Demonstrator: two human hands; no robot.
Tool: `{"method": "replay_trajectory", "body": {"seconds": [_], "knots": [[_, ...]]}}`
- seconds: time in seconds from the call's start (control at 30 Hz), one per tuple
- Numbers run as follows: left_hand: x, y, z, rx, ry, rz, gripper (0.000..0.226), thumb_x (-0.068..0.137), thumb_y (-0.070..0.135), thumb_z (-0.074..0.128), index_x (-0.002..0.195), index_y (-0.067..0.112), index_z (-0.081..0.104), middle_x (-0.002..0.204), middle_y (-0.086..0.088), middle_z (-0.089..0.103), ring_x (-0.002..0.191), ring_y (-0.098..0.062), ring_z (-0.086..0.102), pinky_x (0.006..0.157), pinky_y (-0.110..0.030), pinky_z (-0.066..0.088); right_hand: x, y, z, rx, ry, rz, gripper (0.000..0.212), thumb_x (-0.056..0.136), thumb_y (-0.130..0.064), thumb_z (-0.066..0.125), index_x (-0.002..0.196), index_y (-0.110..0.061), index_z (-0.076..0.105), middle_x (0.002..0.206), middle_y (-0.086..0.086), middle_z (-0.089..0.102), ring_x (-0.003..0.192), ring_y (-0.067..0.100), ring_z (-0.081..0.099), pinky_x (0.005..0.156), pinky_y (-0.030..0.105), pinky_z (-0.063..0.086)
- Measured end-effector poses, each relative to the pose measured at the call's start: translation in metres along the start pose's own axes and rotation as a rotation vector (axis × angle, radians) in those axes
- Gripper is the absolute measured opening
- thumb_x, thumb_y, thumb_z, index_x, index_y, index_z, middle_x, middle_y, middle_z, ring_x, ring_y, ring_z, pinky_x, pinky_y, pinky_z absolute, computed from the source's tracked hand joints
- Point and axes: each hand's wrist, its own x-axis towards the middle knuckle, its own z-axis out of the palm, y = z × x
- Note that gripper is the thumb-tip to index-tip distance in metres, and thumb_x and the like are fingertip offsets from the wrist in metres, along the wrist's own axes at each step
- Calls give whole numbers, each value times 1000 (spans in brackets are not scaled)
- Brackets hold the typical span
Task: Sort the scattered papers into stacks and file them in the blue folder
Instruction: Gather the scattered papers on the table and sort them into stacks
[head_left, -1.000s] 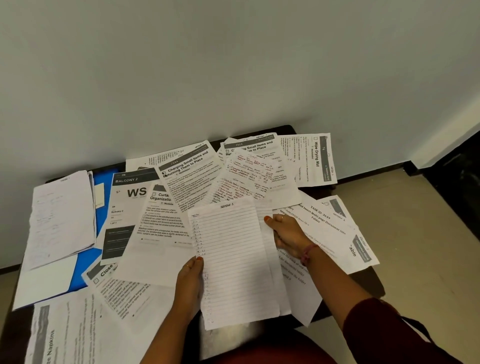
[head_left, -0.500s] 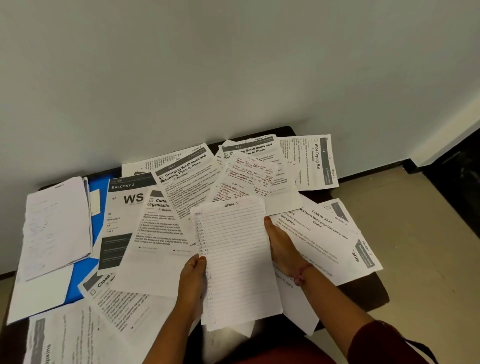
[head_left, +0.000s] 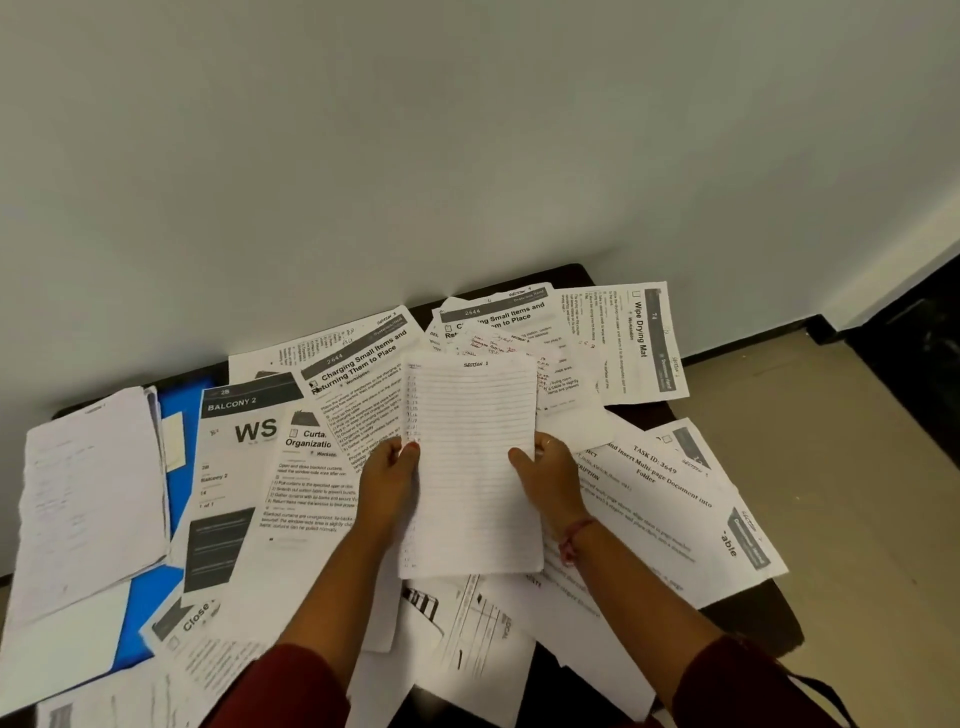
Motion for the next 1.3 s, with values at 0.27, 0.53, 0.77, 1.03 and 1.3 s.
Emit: {"method": "replay_trajectory", "body": {"seconds": [0.27,0.53,0.77,1.03,1.3], "knots": [[55,30,23,323,34,148,16,98,16,49,104,8,61,85,2,62,70,-4,52,56,-20,38,40,-13,5,12,59,44,39,81,0,62,50,-11,42,51,-8,50,40,-1,38,39,8,30],[87,32,34,513,4,179,15,97,12,49,97,6,63,82,-2,61,68,-13,53,55,-20,38,55,-6,9,88,38,103,22,81,-6,66,83,15,62,83,20,70,67,20,64,55,19,51],[100,29,37,496,43,106,19,96,16,52,110,9,63,97,-3,63,86,-17,55,75,-26,37,64,-7,7,274,59,177,23,83,-3,65,103,-12,62,98,1,68,91,16,65,75,26,54],[86,25,23,268,35,16,1,90,12,55,89,12,56,77,-2,60,68,-16,52,63,-26,43,58,-4,13,187,14,206,20,88,-3,56,106,-4,64,103,7,69,89,20,64,78,31,55],[44,18,-17,-110,-220,-151,15,88,9,65,103,11,67,101,-10,73,92,-26,70,85,-42,55,24,-7,21,163,-85,147,39,87,-11,49,125,-12,57,117,3,65,106,21,61,94,43,51]]}}
